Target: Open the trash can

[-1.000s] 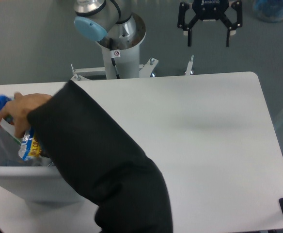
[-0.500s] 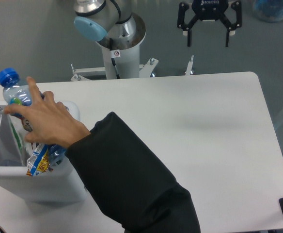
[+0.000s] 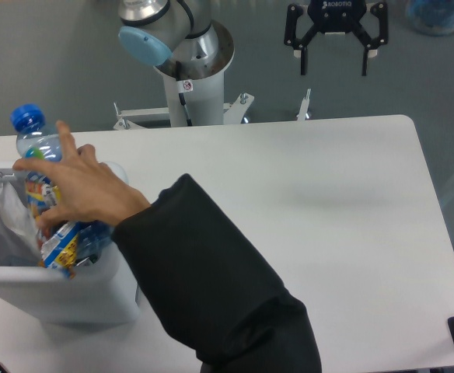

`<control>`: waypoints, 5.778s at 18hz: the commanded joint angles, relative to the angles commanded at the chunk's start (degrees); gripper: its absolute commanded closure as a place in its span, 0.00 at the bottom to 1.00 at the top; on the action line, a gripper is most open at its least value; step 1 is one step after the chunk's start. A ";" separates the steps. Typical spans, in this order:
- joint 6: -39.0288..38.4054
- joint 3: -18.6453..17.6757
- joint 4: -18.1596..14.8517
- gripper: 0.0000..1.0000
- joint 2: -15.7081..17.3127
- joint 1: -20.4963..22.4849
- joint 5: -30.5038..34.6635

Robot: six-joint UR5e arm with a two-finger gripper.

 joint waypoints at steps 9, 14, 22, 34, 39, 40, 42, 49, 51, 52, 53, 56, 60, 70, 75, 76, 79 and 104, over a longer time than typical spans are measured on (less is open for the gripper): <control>0.00 0.09 0.09 0.00 -0.09 -0.18 0.00; 0.00 0.00 0.09 0.00 -0.09 -0.18 0.00; 0.00 0.09 0.18 0.00 -0.26 0.00 -0.35; 0.00 0.09 0.18 0.00 -0.26 -0.53 -0.44; -0.09 0.09 0.18 0.00 -0.09 -0.53 -0.35; -0.09 0.09 0.18 0.00 -0.09 -0.61 -0.44; -0.09 0.09 0.18 0.00 -0.09 -0.62 -0.44; -0.09 0.00 0.35 0.00 -0.26 -0.97 -0.35; -0.09 0.00 0.35 0.00 -0.26 -0.97 -0.35; -0.09 0.00 0.35 0.00 -0.35 -0.97 -0.35; -0.09 0.00 0.35 0.00 -0.35 -0.97 -0.35; -0.09 -0.09 0.35 0.00 -0.26 -0.97 -0.35; -0.18 -0.44 0.35 0.00 0.17 -1.05 -0.26; -0.17 -0.35 0.53 0.00 0.00 -1.58 -0.26; -0.09 -0.44 0.53 0.00 0.00 -1.58 -0.26; 0.00 -0.35 0.53 0.00 0.09 -1.67 -0.18; -0.17 -0.26 0.62 0.00 0.18 -1.93 -0.09; -56.07 13.44 12.74 0.00 -19.06 -35.32 1.49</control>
